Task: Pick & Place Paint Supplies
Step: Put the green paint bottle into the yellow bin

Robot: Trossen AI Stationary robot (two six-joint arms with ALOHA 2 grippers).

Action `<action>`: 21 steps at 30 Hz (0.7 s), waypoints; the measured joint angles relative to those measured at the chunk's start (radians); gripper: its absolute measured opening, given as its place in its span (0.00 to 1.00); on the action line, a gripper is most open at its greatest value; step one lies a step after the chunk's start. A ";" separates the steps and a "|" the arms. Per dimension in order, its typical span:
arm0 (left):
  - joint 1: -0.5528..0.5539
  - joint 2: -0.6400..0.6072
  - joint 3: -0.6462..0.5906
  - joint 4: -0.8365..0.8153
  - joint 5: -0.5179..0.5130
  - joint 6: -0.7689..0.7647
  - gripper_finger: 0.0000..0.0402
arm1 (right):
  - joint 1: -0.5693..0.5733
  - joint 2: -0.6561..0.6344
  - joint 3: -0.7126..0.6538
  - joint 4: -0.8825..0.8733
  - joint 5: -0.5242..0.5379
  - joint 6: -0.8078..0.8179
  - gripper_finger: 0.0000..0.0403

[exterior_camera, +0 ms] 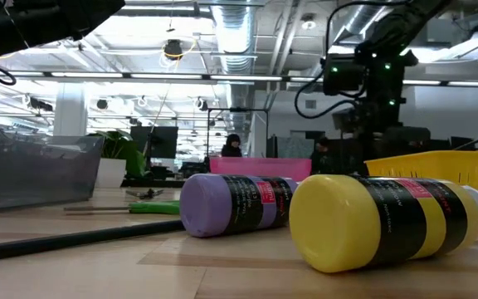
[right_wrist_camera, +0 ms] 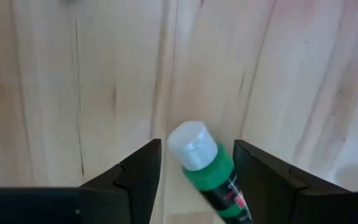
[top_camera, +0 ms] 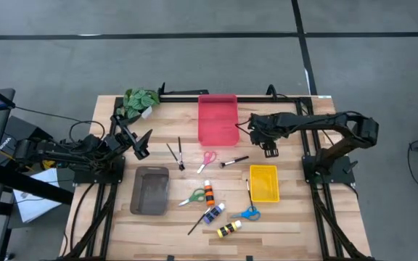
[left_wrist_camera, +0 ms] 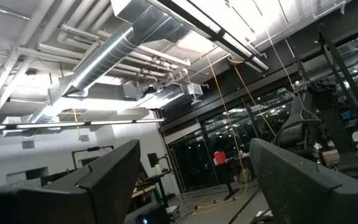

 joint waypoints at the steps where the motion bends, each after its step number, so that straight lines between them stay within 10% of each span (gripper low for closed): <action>1: 0.000 0.000 0.000 0.000 0.000 0.000 0.74 | 0.002 -0.008 -0.015 0.010 0.000 -0.012 0.49; 21: 0.000 0.000 0.000 0.000 -0.001 -0.004 0.74 | -0.004 0.037 -0.070 0.112 0.007 -0.263 0.49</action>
